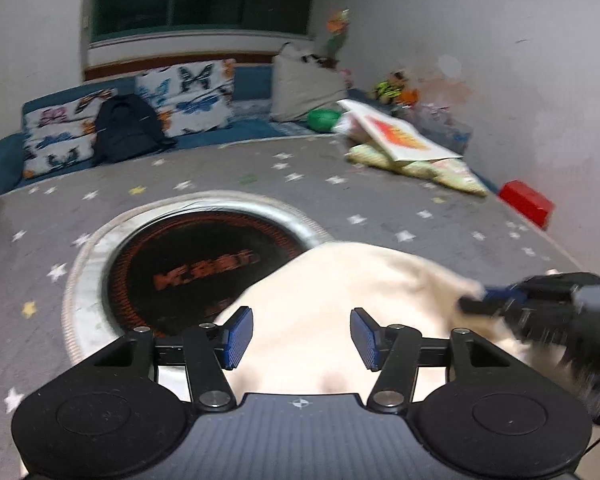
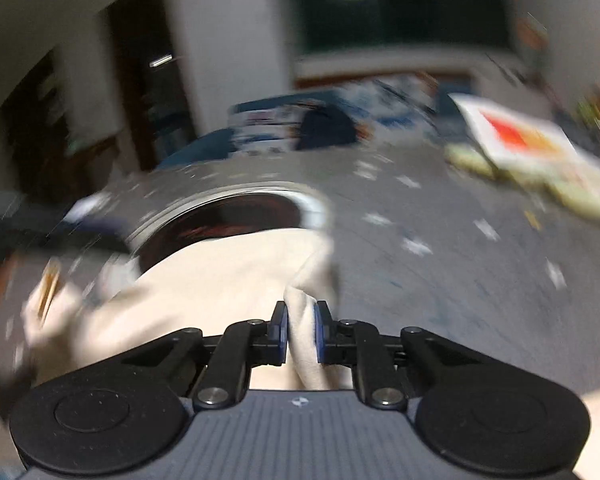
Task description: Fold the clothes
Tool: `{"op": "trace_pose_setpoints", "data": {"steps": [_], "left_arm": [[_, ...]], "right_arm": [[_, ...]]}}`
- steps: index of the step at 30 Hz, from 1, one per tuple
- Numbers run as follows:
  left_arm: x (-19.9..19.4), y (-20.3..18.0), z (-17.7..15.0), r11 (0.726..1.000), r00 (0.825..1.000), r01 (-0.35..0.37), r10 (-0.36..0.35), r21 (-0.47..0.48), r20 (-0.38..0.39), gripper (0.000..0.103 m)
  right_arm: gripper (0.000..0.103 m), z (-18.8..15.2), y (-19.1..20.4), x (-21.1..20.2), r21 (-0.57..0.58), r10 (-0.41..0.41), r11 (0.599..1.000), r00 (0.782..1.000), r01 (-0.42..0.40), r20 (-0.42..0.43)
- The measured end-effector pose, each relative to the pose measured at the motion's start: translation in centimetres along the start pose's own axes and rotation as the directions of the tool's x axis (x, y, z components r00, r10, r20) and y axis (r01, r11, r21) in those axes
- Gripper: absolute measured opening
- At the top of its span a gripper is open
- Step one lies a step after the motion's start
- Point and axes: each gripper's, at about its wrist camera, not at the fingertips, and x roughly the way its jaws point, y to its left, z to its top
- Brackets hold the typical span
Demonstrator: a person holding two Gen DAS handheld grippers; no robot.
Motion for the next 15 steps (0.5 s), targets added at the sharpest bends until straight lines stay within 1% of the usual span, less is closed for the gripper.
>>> {"op": "trace_pose_setpoints", "data": {"steps": [1, 2, 5, 6, 8, 9, 10, 12, 15], "left_arm": [[0.0, -0.5, 0.2, 1.0, 1.0, 0.028, -0.028, 0.001, 0.006, 0.057], [0.2, -1.0, 0.4, 0.998, 0.998, 0.06, -0.06, -0.001, 0.01, 0.057], [0.7, -2.7, 0.7, 0.99, 0.99, 0.138, -0.138, 0.018, 0.018, 0.057], [1.0, -3.3, 0.7, 0.986, 0.987, 0.161, -0.162, 0.033, 0.017, 0.057], [2.0, -4.1, 0.4, 0.981, 0.983, 0.184, -0.184, 0.056, -0.003, 0.057], [2.5, -4.1, 0.1, 0.982, 0.984, 0.179, -0.178, 0.058, -0.016, 0.057], [2.9, -3.6, -0.2, 0.985, 0.985, 0.169, -0.168, 0.042, -0.031, 0.056], [3.7, -2.6, -0.9, 0.989, 0.987, 0.147, -0.146, 0.008, -0.062, 0.052], [4.4, -1.2, -2.0, 0.993, 0.988, 0.116, -0.119, -0.034, -0.1, 0.05]], "right_arm": [[0.012, -0.2, 1.8, 0.0, -0.09, 0.005, 0.996, 1.0, -0.006, -0.001], [0.012, -0.5, 3.2, 0.0, -0.157, 0.014, 0.988, 1.0, -0.014, -0.005], [0.012, -1.7, 6.9, 0.7, -0.31, 0.049, 0.949, 0.998, -0.058, -0.039], [0.012, -2.0, 7.8, 0.9, -0.34, 0.059, 0.937, 0.997, -0.073, -0.052], [0.017, -2.4, 8.8, 1.2, -0.365, 0.078, 0.926, 0.994, -0.101, -0.078], [0.025, -2.5, 9.1, 1.1, -0.367, 0.09, 0.923, 0.992, -0.115, -0.085], [0.03, -2.4, 9.1, 0.8, -0.36, 0.105, 0.924, 0.991, -0.129, -0.085], [0.031, -2.1, 8.7, 0.3, -0.323, 0.13, 0.934, 0.987, -0.154, -0.093], [0.031, -1.1, 7.0, -0.5, -0.203, 0.16, 0.963, 0.983, -0.176, -0.093]]}}
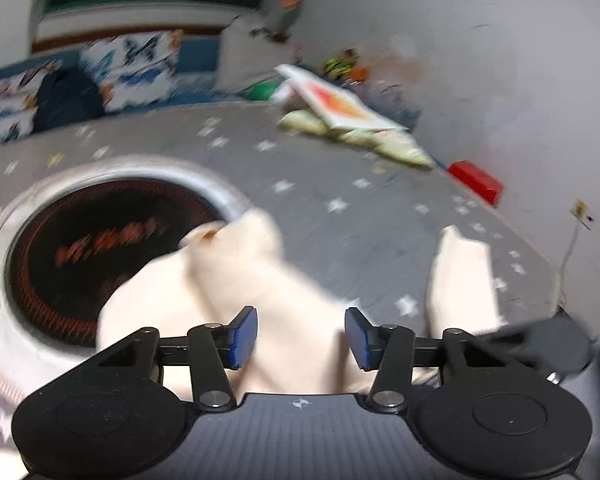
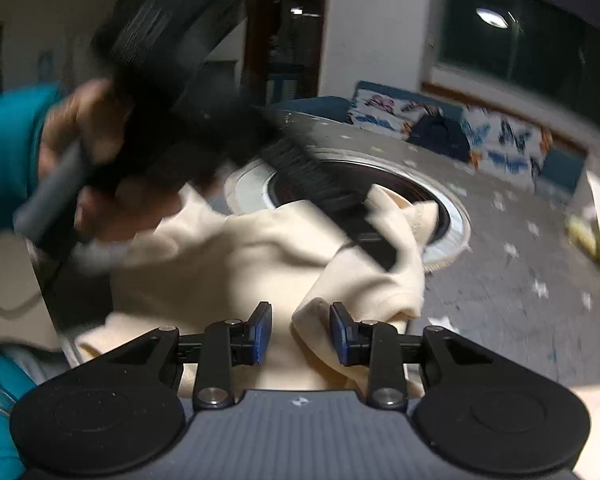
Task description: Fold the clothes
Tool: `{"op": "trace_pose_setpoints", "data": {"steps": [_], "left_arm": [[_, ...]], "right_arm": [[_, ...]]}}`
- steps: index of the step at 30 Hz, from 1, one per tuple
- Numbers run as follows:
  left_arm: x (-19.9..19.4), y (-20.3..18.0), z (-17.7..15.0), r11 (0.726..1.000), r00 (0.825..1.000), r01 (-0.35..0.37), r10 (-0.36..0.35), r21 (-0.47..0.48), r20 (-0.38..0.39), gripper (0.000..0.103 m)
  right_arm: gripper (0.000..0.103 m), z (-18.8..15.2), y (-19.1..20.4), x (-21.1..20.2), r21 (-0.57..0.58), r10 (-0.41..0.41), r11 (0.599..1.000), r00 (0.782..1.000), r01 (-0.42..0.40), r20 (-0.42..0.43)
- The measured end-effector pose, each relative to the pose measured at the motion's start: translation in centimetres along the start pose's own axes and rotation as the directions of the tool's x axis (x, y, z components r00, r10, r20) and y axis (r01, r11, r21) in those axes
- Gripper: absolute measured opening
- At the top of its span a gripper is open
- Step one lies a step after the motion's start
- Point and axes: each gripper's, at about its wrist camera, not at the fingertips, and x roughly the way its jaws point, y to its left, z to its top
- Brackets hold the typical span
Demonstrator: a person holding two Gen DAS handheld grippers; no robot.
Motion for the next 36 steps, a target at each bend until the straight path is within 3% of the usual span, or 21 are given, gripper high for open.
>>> {"op": "trace_pose_setpoints", "data": {"steps": [4, 8, 11, 13, 15, 18, 24, 28, 32, 36], "left_arm": [[-0.2, 1.5, -0.9, 0.999, 0.999, -0.034, 0.033, -0.021, -0.027, 0.05], [-0.7, 2.2, -1.3, 0.998, 0.999, -0.041, 0.04, -0.04, -0.024, 0.05], [-2.0, 3.1, -0.6, 0.996, 0.997, -0.069, 0.071, -0.049, 0.032, 0.051], [-2.5, 4.1, 0.1, 0.993, 0.993, -0.101, 0.105, -0.067, 0.055, 0.051], [-2.6, 5.1, 0.8, 0.988, 0.988, -0.13, 0.135, -0.086, 0.067, 0.052], [-2.0, 6.1, 1.4, 0.983, 0.984, -0.158, 0.164, -0.094, 0.067, 0.052], [0.4, 7.2, 1.8, 0.981, 0.983, -0.18, 0.182, -0.074, 0.024, 0.053], [1.4, 7.2, 1.6, 0.984, 0.986, -0.167, 0.168, -0.058, 0.009, 0.053], [2.1, 7.0, 1.4, 0.987, 0.987, -0.158, 0.158, -0.04, -0.003, 0.051], [2.5, 6.8, 1.4, 0.988, 0.988, -0.155, 0.155, -0.021, 0.005, 0.04]], "right_arm": [[0.031, 0.8, -4.3, -1.1, 0.248, -0.001, 0.969, 0.999, -0.009, 0.039], [0.033, 0.7, -8.8, 0.0, 0.476, 0.014, 0.879, 1.0, -0.016, 0.008], [0.032, -0.1, -10.7, 1.5, 0.575, 0.071, 0.817, 0.997, -0.052, -0.011], [0.031, -0.4, -10.9, 2.5, 0.6, 0.103, 0.797, 0.995, -0.075, -0.013], [0.019, -0.4, -10.6, 3.1, 0.591, 0.114, 0.802, 0.993, -0.085, -0.012], [0.015, 0.3, -10.1, 3.0, 0.536, 0.083, 0.841, 0.997, -0.067, -0.005], [0.014, 2.1, -8.6, 0.5, 0.331, -0.091, 0.939, 0.996, 0.09, -0.014], [0.015, 2.1, -8.6, 0.4, 0.304, -0.106, 0.945, 0.992, 0.12, -0.064], [0.023, 1.7, -8.9, 0.9, 0.321, -0.116, 0.937, 0.989, 0.14, -0.094], [0.02, 1.5, -9.3, 1.1, 0.323, -0.111, 0.937, 0.99, 0.134, -0.09]]}}
